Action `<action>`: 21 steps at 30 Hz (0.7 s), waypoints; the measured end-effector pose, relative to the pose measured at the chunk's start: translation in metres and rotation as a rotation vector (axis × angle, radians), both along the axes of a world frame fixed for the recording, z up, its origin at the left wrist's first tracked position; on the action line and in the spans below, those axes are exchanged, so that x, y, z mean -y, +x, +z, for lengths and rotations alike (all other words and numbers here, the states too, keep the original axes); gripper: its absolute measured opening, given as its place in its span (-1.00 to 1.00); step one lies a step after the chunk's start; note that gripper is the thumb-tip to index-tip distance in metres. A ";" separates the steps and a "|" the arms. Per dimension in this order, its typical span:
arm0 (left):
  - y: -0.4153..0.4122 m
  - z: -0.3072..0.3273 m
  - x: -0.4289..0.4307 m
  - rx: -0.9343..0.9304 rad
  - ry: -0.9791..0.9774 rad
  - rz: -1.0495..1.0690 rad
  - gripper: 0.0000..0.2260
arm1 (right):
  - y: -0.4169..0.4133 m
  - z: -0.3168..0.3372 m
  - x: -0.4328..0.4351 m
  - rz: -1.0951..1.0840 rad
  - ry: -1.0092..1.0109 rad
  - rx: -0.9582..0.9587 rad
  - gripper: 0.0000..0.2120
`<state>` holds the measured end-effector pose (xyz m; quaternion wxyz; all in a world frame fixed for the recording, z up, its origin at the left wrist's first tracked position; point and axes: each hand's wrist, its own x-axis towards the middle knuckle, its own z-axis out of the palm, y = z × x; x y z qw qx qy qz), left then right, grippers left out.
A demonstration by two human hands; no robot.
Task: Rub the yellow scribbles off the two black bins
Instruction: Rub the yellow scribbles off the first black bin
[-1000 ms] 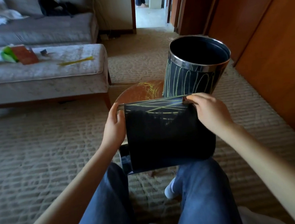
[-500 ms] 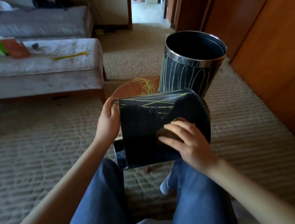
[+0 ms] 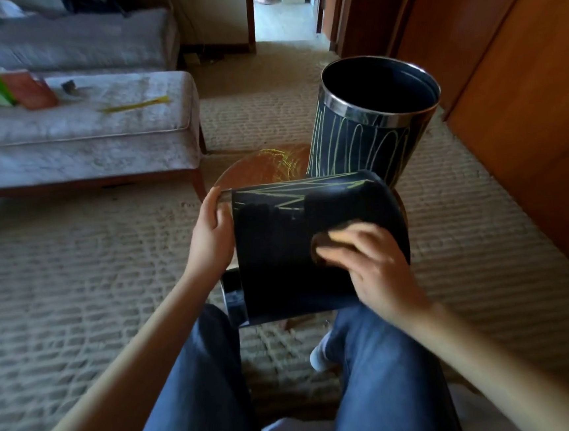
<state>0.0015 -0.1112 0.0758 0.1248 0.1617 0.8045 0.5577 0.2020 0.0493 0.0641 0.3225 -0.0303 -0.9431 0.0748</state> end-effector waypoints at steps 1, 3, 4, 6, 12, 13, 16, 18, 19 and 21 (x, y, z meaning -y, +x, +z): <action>-0.002 0.000 -0.001 0.003 0.004 0.002 -0.61 | 0.013 -0.010 0.006 0.050 0.038 0.013 -0.72; -0.004 0.001 -0.002 0.009 0.002 0.003 -0.61 | 0.031 -0.026 0.011 0.168 0.160 0.072 -0.77; -0.003 0.001 -0.001 0.000 -0.005 0.000 -0.61 | 0.035 -0.031 0.011 0.214 0.213 0.093 -0.79; 0.001 -0.002 0.002 -0.036 -0.012 -0.004 -0.60 | 0.031 -0.031 0.008 0.248 0.266 0.090 -0.79; 0.009 -0.006 0.007 -0.053 0.046 -0.002 -0.61 | -0.038 0.014 0.019 0.132 0.125 -0.045 -0.68; 0.012 -0.007 0.009 -0.055 0.053 -0.009 -0.61 | -0.054 0.022 0.016 0.093 0.071 -0.035 -0.66; 0.019 -0.011 0.017 -0.082 0.069 -0.047 -0.60 | -0.089 0.038 0.006 0.004 -0.032 0.048 -0.63; 0.020 -0.014 0.021 -0.092 0.080 -0.069 -0.60 | -0.089 0.038 0.008 -0.017 -0.040 0.047 -0.63; 0.019 -0.015 0.021 -0.088 0.091 -0.071 -0.60 | -0.082 0.034 0.013 -0.015 -0.037 0.021 -0.64; 0.017 -0.015 0.020 -0.071 0.111 -0.068 -0.60 | -0.055 0.021 0.027 0.017 -0.034 -0.025 -0.70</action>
